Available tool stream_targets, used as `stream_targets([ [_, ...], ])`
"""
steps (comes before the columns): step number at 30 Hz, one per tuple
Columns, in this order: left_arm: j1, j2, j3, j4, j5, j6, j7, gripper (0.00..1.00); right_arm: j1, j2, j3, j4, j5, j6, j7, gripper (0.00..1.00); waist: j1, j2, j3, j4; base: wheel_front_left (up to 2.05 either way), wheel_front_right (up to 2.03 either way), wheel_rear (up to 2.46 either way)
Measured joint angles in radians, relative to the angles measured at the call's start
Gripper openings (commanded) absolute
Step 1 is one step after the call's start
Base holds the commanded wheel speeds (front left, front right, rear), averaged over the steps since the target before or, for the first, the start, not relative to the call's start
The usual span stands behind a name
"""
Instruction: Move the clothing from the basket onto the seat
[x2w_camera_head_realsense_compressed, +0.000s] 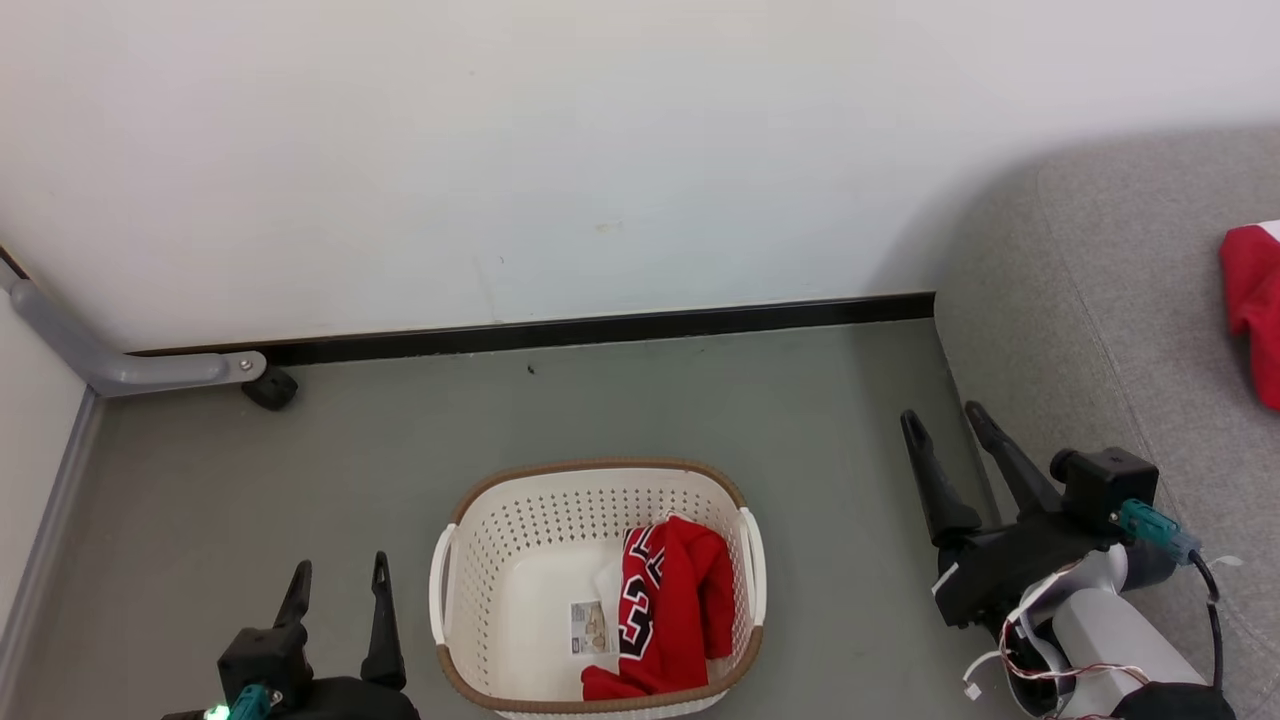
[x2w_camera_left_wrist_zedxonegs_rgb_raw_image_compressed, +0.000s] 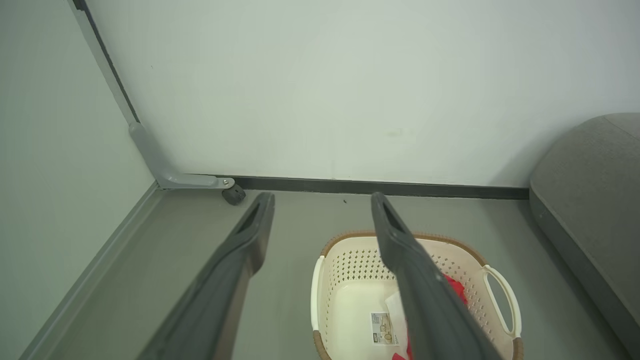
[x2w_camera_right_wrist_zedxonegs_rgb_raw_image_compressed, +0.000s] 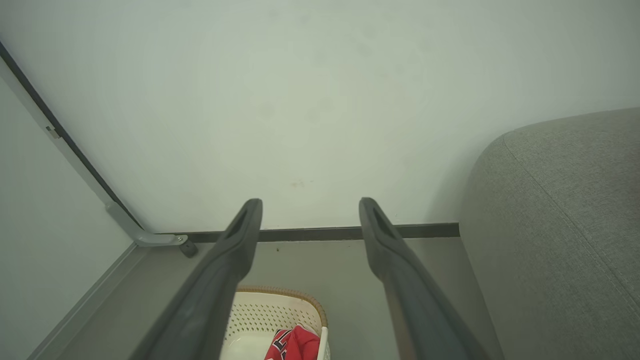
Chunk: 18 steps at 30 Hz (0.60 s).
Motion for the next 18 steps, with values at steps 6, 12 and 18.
stream_targets([
  [6, 0.014, -0.002, 0.027, -0.021, 0.001, 0.012, 0.0, 1.0, 0.02, 0.001, 0.0, -0.027, -0.023, -0.002, 0.0, 1.0, 0.0, 0.0, -0.002, 0.001, 0.0, 0.0, 0.0],
  [12, 0.033, -0.004, 0.053, -0.031, 0.001, 0.013, 0.0, 1.0, 0.046, 0.002, 0.001, -0.043, -0.053, -0.011, 0.0, 1.0, 0.0, 0.0001, -0.008, 0.001, 0.0, 0.0, 0.0],
  [18, 0.064, -0.008, 0.079, -0.039, 0.002, 0.03, 0.0, 1.0, 0.08, 0.002, 0.007, -0.048, -0.08, -0.033, 0.0, 1.0, 0.0, 0.0, -0.024, 0.001, 0.0, 0.0, 0.0],
])
